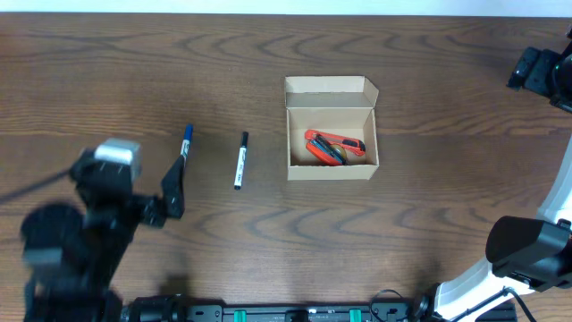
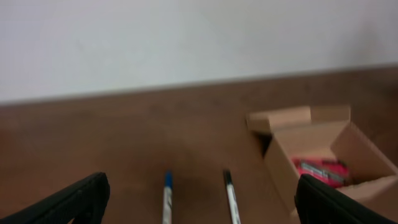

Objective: Pack container
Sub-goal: 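Move the left gripper over the blue-capped whiteboard marker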

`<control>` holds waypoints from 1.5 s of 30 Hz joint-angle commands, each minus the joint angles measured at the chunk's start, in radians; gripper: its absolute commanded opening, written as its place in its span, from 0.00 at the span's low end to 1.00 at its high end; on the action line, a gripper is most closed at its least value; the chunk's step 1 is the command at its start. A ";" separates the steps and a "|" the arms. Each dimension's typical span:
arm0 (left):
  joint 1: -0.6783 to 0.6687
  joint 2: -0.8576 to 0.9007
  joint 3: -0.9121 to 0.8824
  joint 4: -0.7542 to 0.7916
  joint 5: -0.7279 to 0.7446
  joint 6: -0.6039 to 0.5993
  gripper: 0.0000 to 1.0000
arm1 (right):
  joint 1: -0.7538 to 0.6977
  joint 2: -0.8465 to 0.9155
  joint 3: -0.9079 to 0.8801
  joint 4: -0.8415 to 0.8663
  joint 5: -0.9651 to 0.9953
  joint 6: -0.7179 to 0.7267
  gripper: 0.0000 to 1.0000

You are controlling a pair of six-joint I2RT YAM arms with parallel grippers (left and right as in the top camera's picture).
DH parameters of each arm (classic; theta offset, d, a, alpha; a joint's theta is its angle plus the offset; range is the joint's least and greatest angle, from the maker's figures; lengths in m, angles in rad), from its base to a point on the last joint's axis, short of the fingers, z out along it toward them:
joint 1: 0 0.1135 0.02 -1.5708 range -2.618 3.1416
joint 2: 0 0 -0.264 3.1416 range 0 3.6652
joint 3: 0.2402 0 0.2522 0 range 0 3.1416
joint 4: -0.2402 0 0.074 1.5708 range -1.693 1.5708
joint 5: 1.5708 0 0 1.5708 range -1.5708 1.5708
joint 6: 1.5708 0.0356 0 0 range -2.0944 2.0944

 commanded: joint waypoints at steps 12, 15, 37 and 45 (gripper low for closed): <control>0.002 0.537 -0.001 -0.075 -0.240 -0.167 0.95 | -0.005 0.006 -0.005 -0.001 0.000 0.014 0.99; 0.002 0.621 -0.001 -0.066 -0.238 -0.236 0.95 | -0.005 0.006 -0.005 -0.001 0.000 0.014 0.99; 0.002 0.937 0.050 -0.034 -0.238 -0.188 0.95 | -0.005 0.006 -0.005 -0.001 0.000 0.014 0.99; 0.002 1.038 0.154 -0.076 -0.238 -0.159 0.95 | -0.005 0.006 -0.005 -0.001 0.000 0.014 0.99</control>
